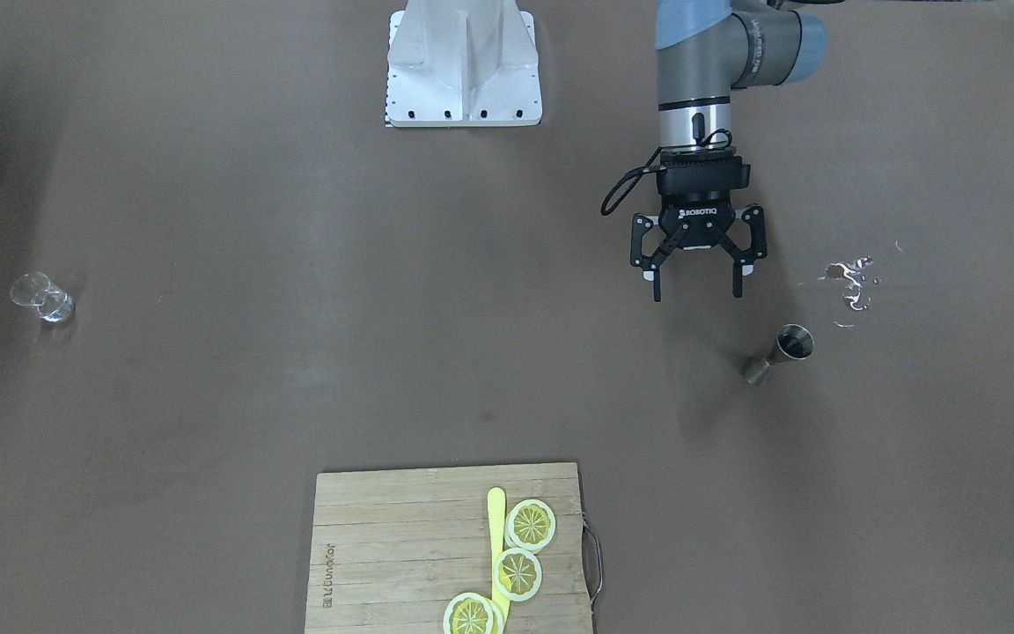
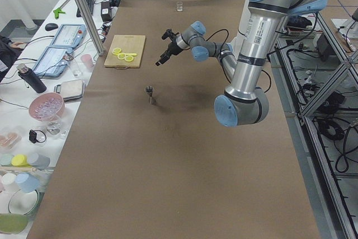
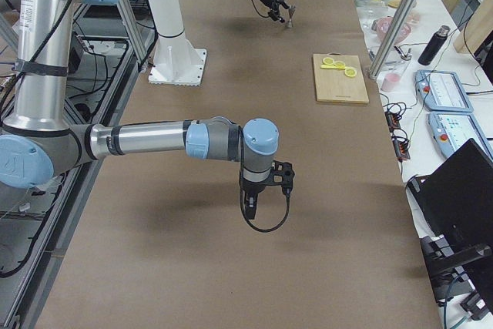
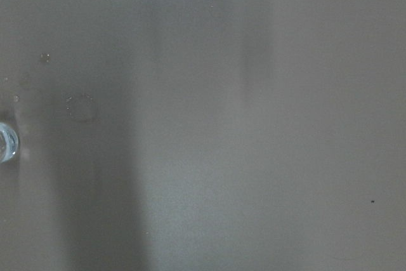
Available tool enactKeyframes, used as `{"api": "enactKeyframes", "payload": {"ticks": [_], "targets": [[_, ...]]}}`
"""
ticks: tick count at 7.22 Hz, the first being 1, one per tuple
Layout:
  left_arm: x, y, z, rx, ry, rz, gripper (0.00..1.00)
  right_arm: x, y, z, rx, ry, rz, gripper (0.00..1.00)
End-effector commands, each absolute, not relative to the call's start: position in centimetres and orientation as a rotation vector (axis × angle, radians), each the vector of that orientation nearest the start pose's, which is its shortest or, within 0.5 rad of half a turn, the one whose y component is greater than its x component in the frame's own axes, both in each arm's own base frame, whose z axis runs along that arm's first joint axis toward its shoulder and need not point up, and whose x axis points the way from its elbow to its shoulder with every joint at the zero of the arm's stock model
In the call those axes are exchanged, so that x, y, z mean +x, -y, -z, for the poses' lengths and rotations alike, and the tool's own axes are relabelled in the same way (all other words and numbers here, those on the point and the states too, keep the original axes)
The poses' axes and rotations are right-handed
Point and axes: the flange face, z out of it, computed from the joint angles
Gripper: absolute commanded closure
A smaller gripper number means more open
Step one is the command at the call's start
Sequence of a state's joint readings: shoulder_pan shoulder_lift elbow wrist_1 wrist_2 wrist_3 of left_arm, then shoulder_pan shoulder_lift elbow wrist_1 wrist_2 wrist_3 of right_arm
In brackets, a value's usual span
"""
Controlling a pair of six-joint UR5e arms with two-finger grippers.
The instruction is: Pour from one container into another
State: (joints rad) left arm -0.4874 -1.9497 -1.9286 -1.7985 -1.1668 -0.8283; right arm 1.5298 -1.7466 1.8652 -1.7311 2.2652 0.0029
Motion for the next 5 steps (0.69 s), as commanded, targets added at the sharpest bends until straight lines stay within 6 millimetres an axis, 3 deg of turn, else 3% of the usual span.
{"api": "enactKeyframes", "payload": {"ticks": [1,3,5], "targets": [[44.3,42.3,-24.2,0.848,-0.536,-0.223,0.04,5.4,41.2,-61.8,-0.06,0.692,0.017,0.0],[44.2,42.2,-23.7,0.86,-0.517,-0.486,0.04,5.5,41.8,-61.1,-0.037,0.677,0.027,0.0],[42.6,43.9,-23.4,0.86,-0.501,-0.622,0.04,5.4,42.5,-60.7,-0.026,0.682,0.033,0.0]]}}
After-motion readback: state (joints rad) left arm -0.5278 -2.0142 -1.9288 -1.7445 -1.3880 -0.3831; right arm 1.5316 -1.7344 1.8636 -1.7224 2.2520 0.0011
